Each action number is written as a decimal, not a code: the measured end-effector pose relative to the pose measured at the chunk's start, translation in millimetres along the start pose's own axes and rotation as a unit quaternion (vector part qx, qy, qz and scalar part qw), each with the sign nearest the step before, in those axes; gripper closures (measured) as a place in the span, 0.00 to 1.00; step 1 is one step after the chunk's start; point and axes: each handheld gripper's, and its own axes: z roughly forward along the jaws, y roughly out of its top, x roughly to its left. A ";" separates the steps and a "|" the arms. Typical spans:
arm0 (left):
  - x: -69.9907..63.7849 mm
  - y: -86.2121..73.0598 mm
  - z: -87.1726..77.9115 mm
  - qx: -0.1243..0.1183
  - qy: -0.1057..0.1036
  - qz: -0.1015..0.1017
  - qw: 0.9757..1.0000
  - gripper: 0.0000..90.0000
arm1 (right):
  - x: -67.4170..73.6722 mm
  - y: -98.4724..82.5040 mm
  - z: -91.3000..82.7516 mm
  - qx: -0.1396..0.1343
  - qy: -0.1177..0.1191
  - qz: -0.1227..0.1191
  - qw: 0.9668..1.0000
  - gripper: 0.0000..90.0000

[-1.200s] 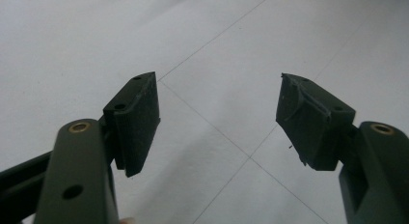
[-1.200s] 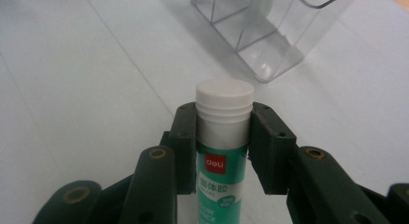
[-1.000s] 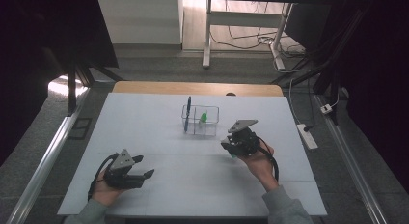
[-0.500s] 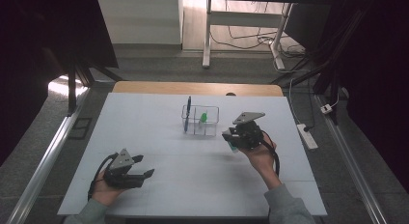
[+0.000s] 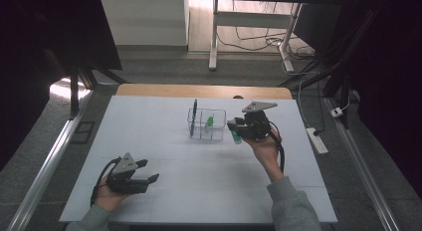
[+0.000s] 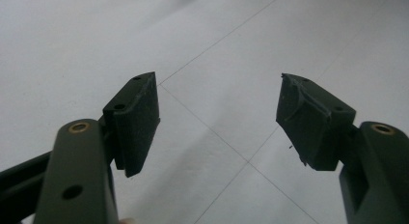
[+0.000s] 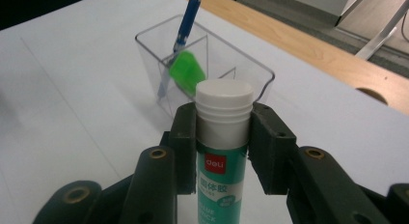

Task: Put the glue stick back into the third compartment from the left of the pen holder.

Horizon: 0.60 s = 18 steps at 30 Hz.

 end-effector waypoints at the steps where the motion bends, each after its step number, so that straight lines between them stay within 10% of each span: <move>1: 0.1 0.0 0.0 0.000 0.000 0.000 1.000 0.35 | 0.1 2.7 0.2 -0.002 -0.001 0.000 1.000 0.72; 18: 0.7 0.3 -1.6 -0.005 -0.002 -0.004 1.000 0.35 | -1.6 25.7 10.5 -0.023 -0.012 0.006 1.000 0.72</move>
